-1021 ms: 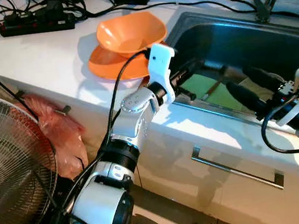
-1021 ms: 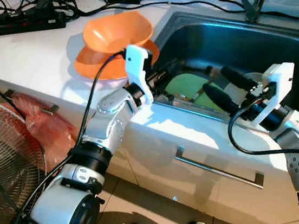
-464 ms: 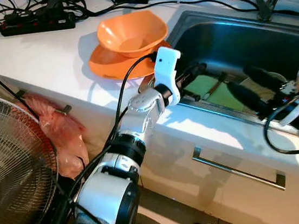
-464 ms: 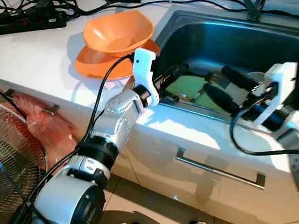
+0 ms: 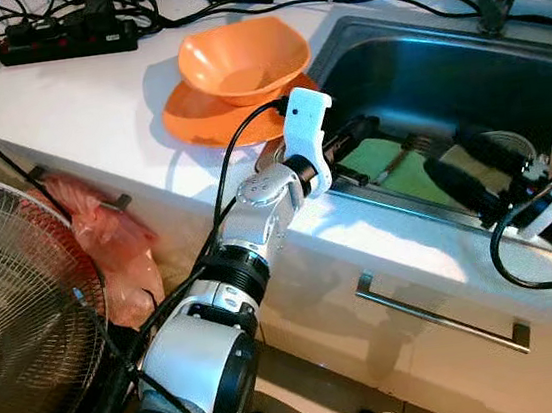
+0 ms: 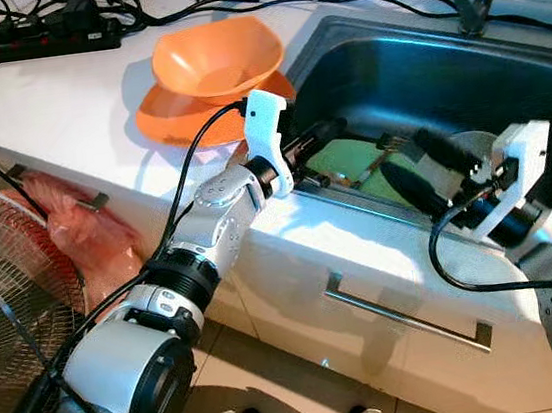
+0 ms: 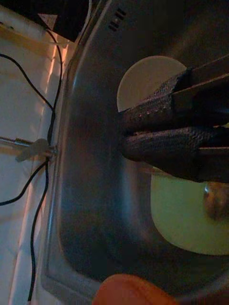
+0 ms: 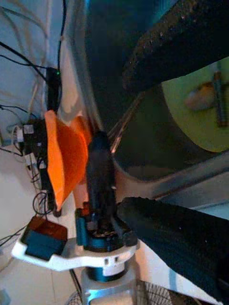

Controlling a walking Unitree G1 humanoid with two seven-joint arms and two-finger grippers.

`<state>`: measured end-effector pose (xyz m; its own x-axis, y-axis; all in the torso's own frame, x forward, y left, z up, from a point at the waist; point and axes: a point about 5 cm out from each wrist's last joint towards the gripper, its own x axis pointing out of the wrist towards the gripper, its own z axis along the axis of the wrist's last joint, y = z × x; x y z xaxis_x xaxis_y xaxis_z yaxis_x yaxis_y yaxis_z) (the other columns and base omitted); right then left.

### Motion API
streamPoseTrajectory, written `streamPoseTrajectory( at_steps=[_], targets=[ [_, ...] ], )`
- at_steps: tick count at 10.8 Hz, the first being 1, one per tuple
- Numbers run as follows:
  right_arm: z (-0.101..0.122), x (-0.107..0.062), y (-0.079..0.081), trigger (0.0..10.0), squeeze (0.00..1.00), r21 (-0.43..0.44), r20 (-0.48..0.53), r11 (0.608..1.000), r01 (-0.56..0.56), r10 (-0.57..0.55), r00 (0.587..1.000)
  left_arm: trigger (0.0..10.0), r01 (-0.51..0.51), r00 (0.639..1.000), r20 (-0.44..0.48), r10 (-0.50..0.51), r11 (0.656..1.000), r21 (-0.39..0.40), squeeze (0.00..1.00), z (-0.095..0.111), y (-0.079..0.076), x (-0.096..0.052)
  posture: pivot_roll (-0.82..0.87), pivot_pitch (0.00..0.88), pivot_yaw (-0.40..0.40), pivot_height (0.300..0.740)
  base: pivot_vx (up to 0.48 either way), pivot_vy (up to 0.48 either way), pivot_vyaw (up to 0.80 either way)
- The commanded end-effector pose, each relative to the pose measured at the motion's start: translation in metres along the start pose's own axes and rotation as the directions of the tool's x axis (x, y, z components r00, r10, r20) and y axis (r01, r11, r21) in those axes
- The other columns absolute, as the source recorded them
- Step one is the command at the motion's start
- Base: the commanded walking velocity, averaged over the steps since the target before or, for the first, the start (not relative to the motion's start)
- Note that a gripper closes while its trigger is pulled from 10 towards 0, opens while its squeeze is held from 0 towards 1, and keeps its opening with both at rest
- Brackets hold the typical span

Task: Kitchen organization

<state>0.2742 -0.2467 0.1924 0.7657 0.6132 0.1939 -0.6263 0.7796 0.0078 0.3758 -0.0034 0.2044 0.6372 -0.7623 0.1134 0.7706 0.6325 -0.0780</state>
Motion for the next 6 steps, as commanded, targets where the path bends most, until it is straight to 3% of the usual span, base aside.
streamPoseTrajectory(
  at_steps=[1, 6],
  targets=[
    [0.002, -0.0045, -0.0035, 10.0, 0.0, -0.015, -0.012, 1.0, 0.002, -0.002, 1.0, 10.0, 0.019, 1.0, 0.008, -0.019, 0.999, 0.026, 0.0, 0.0052, -0.0027, 0.0035, -0.03, 0.165, 0.033, 0.74, 0.0, 0.0, 0.0],
    [-0.0015, -0.006, -0.0093, 10.0, 0.0, -0.015, -0.024, 1.0, 0.017, -0.017, 1.0, 10.0, 0.021, 1.0, 0.001, -0.021, 0.999, 0.026, 0.0, 0.0007, -0.0018, 0.001, -0.02, 0.17, 0.031, 0.74, 0.0, 0.0, 0.0]
  ],
)
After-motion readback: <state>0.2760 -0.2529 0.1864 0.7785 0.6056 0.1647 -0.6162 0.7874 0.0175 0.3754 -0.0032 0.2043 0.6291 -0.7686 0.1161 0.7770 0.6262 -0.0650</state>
